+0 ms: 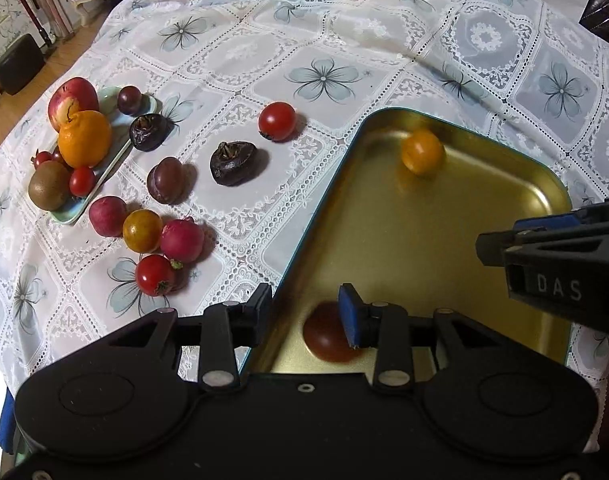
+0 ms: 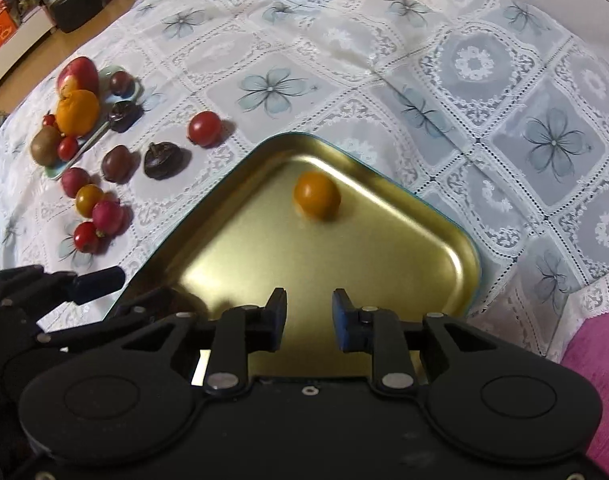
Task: Organize fruits
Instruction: 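Open the right tool to drop the orange tomato in the tray while the left tool releases the plum there, then grasp the dark brown round fruit with the right tool while the left tool reaches the pink-red fruit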
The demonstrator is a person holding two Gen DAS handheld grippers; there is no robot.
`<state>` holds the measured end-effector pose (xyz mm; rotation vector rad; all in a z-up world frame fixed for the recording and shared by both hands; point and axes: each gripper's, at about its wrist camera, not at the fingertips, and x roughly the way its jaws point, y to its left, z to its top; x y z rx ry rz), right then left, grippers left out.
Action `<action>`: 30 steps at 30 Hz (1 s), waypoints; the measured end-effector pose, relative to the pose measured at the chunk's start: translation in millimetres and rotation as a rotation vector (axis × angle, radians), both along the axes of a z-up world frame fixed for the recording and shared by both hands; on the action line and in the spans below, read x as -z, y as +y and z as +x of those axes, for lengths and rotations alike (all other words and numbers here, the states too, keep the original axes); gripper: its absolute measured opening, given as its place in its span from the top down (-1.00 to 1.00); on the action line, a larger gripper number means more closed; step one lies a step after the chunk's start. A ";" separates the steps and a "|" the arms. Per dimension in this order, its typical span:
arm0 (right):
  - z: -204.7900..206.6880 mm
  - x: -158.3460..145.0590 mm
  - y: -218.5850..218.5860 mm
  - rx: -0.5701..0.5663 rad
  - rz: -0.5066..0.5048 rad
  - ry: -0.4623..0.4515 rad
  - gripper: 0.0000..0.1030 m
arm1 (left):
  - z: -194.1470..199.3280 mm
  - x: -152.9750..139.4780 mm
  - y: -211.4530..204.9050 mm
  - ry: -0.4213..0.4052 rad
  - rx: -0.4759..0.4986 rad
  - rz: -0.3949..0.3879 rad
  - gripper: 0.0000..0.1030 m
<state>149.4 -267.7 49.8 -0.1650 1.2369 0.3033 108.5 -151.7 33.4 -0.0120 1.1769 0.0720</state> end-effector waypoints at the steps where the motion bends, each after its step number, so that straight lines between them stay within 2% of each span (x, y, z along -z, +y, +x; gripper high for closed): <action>1: -1.2 -0.7 0.6 -0.004 -0.004 -0.009 0.47 | 0.0 0.4 0.1 0.003 -0.004 0.001 0.11; 30: -3.0 14.5 27.1 -0.070 -0.102 -0.014 0.45 | -2.1 3.3 58.1 -0.025 -0.130 0.021 0.10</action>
